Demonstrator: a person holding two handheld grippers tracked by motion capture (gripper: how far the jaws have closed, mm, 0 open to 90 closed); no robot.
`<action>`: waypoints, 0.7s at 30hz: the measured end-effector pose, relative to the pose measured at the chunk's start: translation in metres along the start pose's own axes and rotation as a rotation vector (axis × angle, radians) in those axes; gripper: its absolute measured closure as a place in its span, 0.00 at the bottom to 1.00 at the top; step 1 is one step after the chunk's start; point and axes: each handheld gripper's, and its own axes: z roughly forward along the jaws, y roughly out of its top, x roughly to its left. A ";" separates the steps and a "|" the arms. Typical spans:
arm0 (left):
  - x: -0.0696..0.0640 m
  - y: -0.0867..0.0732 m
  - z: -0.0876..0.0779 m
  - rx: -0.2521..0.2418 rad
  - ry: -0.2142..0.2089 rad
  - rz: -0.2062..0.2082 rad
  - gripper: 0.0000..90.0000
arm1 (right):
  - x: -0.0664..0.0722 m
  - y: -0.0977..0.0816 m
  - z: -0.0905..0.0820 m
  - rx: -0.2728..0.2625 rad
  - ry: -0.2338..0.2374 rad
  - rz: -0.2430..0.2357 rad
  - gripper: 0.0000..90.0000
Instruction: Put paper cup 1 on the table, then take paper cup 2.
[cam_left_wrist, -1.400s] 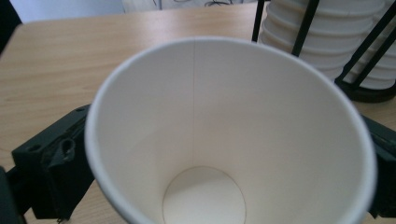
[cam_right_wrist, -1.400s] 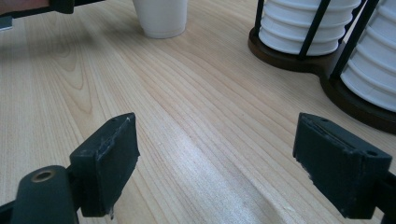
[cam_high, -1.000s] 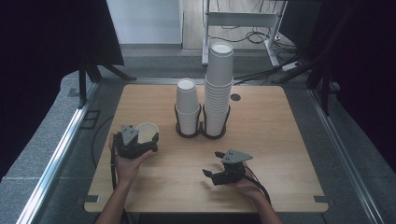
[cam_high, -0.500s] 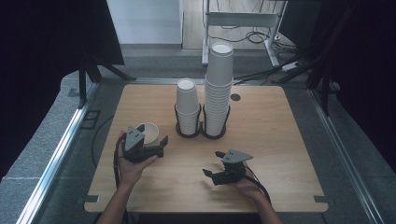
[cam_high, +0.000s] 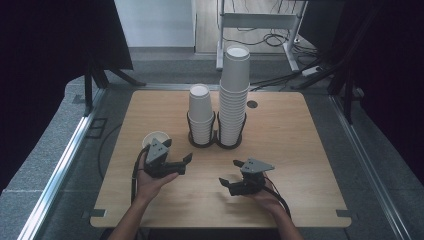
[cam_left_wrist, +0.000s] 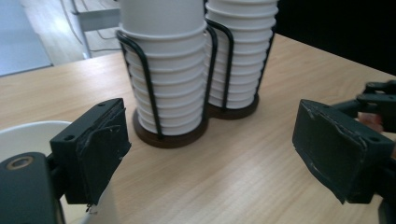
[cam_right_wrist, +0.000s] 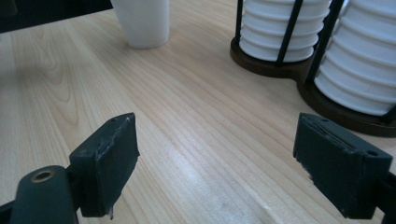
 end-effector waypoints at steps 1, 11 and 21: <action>-0.001 0.000 0.000 0.001 -0.010 -0.006 0.12 | -0.001 0.000 -0.001 -0.006 -0.004 0.005 0.16; 0.000 0.003 0.001 -0.003 -0.084 -0.055 0.12 | -0.010 0.007 -0.010 -0.091 -0.051 0.059 0.16; 0.002 0.023 0.017 0.015 -0.153 -0.058 0.12 | -0.038 0.028 -0.029 -0.192 -0.160 0.112 0.17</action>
